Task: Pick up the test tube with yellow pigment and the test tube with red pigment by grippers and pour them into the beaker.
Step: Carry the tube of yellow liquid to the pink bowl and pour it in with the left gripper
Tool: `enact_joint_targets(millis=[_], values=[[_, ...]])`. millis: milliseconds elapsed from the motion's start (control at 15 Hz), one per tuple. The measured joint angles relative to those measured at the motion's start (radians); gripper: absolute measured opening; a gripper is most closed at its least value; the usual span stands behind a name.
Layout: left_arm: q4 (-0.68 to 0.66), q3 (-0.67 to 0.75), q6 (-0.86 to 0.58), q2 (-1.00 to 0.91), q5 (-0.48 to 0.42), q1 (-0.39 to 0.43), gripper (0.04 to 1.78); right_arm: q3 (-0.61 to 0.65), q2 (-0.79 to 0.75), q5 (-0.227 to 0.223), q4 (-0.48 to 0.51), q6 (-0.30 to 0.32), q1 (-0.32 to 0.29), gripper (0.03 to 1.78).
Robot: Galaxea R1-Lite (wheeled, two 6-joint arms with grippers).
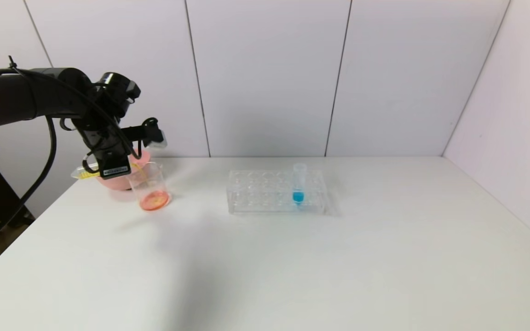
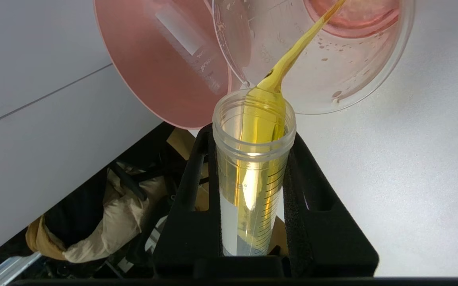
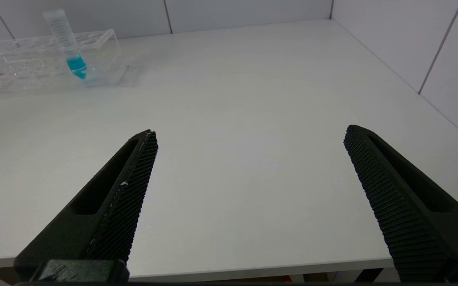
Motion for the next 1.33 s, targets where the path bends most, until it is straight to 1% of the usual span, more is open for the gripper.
enact_joint_targets(millis=[400,733,867,1133,1333], values=[[0.012,-0.001,0.0,0.017,0.074,-0.029,0.45,0.0,0.0,0.0,0.0,0.0,0.0,1.71],[0.056,-0.001,0.001,0.027,0.171,-0.051,0.45,0.0,0.0,0.0,0.0,0.0,0.0,1.71],[0.067,0.0,0.002,0.03,0.194,-0.057,0.45,0.0,0.0,0.0,0.0,0.0,0.0,1.71],[0.068,0.0,0.001,0.033,0.204,-0.064,0.45,0.0,0.0,0.0,0.0,0.0,0.0,1.71],[0.071,0.01,-0.005,0.009,0.187,-0.063,0.45,0.0,0.0,0.0,0.0,0.0,0.0,1.71]])
